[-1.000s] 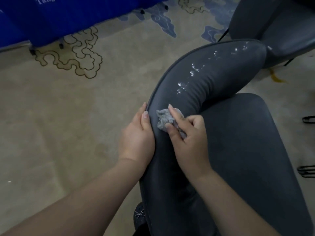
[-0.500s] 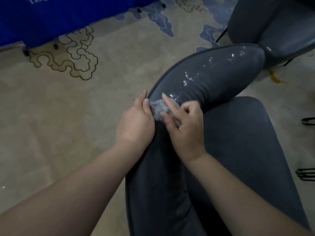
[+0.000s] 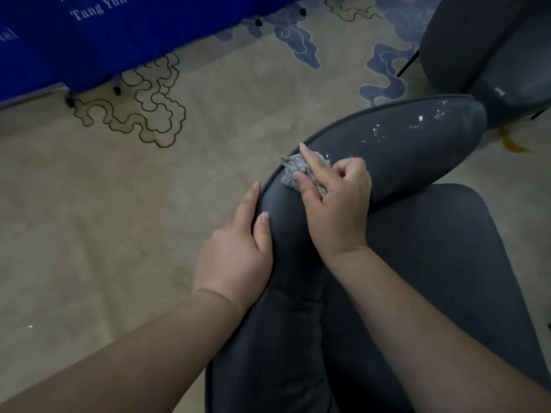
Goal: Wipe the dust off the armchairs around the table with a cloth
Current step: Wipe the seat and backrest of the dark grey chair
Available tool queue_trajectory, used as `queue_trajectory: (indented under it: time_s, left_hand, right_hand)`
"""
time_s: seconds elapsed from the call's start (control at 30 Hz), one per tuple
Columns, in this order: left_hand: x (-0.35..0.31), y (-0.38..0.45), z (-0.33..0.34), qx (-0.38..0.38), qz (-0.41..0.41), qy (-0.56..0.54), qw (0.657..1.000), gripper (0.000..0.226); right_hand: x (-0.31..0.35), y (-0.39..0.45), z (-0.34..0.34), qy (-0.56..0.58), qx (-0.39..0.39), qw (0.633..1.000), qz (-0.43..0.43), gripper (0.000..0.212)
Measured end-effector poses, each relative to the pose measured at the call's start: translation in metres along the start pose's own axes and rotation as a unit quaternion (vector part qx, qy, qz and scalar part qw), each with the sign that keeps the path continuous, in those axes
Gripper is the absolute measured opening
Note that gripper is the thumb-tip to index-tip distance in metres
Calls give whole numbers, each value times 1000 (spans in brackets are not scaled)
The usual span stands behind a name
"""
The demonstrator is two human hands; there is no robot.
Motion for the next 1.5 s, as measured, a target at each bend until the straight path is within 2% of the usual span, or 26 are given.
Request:
queue_trajectory:
  time_s: [0.2, 0.33, 0.4, 0.5, 0.6, 0.73, 0.83, 0.97, 1.03, 1.2, 1.27, 1.4, 1.5]
  left_hand:
    - [2, 1, 2, 1, -9, -10, 1000, 51]
    - [3, 1, 2, -4, -14, 3, 1000, 51]
    - [4, 1, 2, -5, -13, -1, 1000, 51]
    - [5, 1, 3, -5, -16, -1, 1000, 51]
    - [5, 1, 2, -10, -15, 2, 1000, 52]
    - [4, 0, 2, -11, -13, 2, 1000, 51]
    - [7, 2, 3, -10, -18, -2, 1000, 50]
    - [7, 1, 3, -9, -17, -7, 1000, 50]
    - [7, 3, 4, -6, -22, -16, 1000, 51]
    - [6, 4, 4, -16, -12, -11, 1000, 49]
    - [6, 3, 4, -15, -12, -2, 1000, 49]
    - [5, 3, 3, -17, -18, -3, 1000, 48]
    - [4, 4, 4, -18, -14, -2, 1000, 49]
  right_hand:
    - [19, -53, -7, 28, -15, 999, 14, 40]
    - [2, -20, -4, -8, 8, 1000, -26, 39]
    - [-7, -4, -1, -10, -8, 1000, -9, 41]
    - [5, -27, -2, 10, -33, 999, 22, 41]
    - [11, -42, -9, 48, -22, 999, 4, 40]
    - [-18, 11, -12, 38, -72, 996, 41, 41]
    - [-19, 27, -2, -9, -34, 997, 68, 41]
    - [4, -12, -2, 15, -11, 1000, 7, 41]
    - [-4, -6, -6, 9, 15, 1000, -10, 41]
    - [-40, 40, -4, -45, -10, 994, 100, 39]
    - [-24, 25, -1, -29, -18, 997, 69, 40]
    - [9, -18, -2, 39, 19, 999, -25, 40]
    - [-8, 9, -2, -4, 45, 998, -32, 39]
Point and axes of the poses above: each hand's wrist, its own y-axis towards the middle knuckle, its own z-axis out of the palm, x = y × z, the point moved 3 cm from there along y, towards the middle knuckle, and after that the axes turned 14 degrees about -z, right-handed, at the moved point
